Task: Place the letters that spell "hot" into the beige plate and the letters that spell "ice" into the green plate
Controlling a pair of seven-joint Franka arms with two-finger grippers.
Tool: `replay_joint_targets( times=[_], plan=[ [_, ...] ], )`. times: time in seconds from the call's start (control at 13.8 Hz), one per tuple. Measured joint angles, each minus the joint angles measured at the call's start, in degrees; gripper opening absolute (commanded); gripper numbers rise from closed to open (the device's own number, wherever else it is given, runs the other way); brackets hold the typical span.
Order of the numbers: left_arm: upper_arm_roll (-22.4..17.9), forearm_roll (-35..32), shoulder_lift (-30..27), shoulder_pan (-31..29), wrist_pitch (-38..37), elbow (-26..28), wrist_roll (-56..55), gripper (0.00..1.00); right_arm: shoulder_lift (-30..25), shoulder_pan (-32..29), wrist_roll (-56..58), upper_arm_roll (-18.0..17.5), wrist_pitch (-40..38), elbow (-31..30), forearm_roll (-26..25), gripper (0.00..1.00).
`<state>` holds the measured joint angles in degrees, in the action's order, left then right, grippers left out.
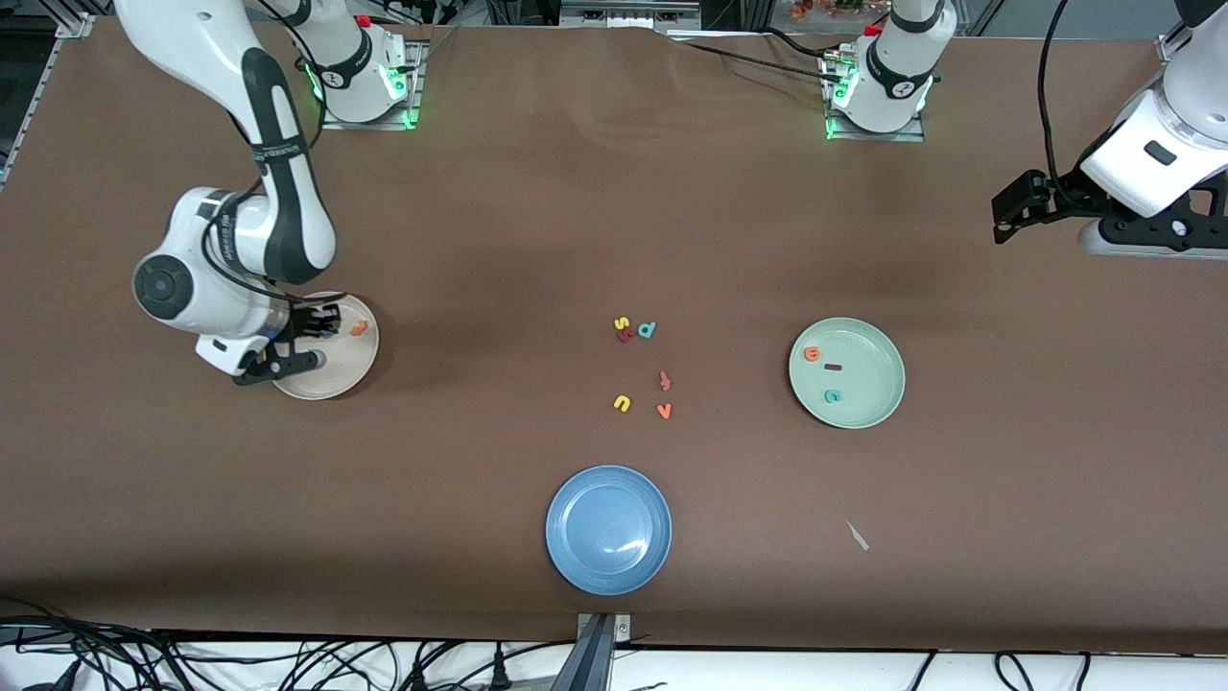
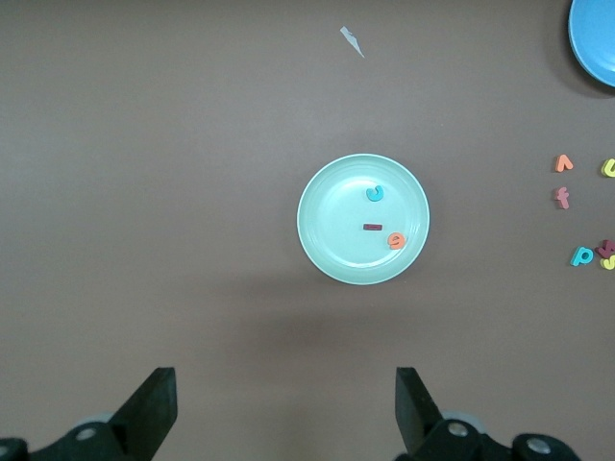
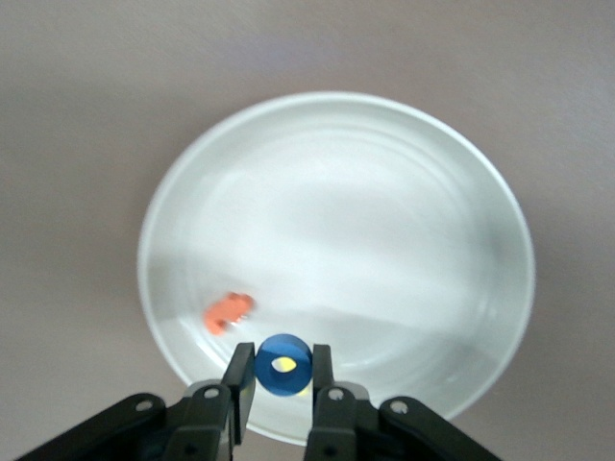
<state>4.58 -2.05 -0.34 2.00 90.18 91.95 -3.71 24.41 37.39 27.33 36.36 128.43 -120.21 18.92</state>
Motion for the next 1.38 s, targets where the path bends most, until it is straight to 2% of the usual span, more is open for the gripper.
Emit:
replay_joint_targets(
  times=[0.36, 0.87, 0.94, 1.09, 1.16, 1.23, 1.38],
  plan=[
    [0.0, 0.0, 0.0, 0.0, -0.02, 0.0, 0.0, 1.0, -0.15, 0.29, -2.05, 0.11, 0.85, 0.34, 0.61, 1.0],
    [0.0, 0.0, 0.01, 0.0, -0.03, 0.0, 0.0, 1.0, 0.03, 2.22, -17.3, -0.34, -14.85, 12.45, 0.47, 1.0],
    [0.0, 0.0, 0.01, 0.0, -0.04, 0.0, 0.0, 1.0, 0.14, 2.75, -18.25, -0.35, -16.26, 13.61, -0.15, 1.0],
    [0.0, 0.0, 0.02, 0.0, -0.04, 0.0, 0.0, 1.0, 0.12, 3.09, -20.76, -0.6, -19.2, 16.18, -4.57, 1.0],
    [0.0, 0.01, 0.02, 0.0, -0.04, 0.0, 0.0, 1.0, -0.13, 2.17, -22.71, -1.66, -21.73, 18.12, -7.04, 1.0],
    [0.0, 0.01, 0.02, -0.01, -0.04, 0.0, 0.0, 1.0, -0.8, -0.61, -24.31, -4.84, -24.32, 20.16, -9.76, 1.0],
    [-0.01, 0.01, 0.02, -0.02, -0.04, 0.0, 0.0, 1.0, -4.03, -12.3, -26.82, -17.83, -27.7, 22.82, -17.24, 1.0]
  ],
)
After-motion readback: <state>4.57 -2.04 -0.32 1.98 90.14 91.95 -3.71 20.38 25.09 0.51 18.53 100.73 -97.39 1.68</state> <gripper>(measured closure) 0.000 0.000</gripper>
